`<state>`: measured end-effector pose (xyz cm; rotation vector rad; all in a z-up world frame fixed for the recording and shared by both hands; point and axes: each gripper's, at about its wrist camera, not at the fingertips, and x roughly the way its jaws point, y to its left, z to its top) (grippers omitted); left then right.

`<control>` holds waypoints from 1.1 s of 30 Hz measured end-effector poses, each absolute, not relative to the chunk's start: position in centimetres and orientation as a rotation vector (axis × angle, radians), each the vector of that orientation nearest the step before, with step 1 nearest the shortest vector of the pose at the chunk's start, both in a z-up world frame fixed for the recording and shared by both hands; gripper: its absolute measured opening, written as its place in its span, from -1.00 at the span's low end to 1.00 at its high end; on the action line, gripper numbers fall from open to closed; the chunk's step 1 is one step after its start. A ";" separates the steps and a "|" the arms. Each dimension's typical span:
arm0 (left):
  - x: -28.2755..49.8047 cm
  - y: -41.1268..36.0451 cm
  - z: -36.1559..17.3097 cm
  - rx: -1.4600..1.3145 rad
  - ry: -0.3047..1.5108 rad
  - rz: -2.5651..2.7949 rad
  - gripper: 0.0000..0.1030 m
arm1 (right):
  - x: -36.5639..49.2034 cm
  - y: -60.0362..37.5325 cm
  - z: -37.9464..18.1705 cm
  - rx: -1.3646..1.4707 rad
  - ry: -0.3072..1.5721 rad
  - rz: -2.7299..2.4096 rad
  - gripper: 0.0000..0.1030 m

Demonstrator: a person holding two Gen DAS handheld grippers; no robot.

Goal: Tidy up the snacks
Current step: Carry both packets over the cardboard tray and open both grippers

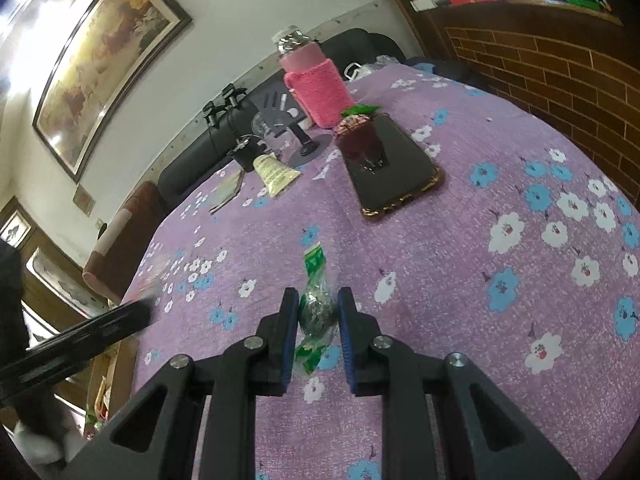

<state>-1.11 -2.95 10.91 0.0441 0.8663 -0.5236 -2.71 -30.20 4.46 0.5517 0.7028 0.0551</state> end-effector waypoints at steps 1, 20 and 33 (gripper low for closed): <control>-2.2 -0.9 11.4 0.012 0.860 -0.518 -0.44 | -2.7 -29.9 4.5 0.538 0.702 0.056 -0.63; -11.9 25.7 11.7 -0.370 0.736 -0.142 -0.43 | -6.1 -12.2 11.3 0.209 0.723 0.368 -0.63; -12.1 28.9 6.5 -0.389 0.826 -0.072 -0.43 | -8.0 6.8 11.4 -0.026 0.804 0.657 -0.63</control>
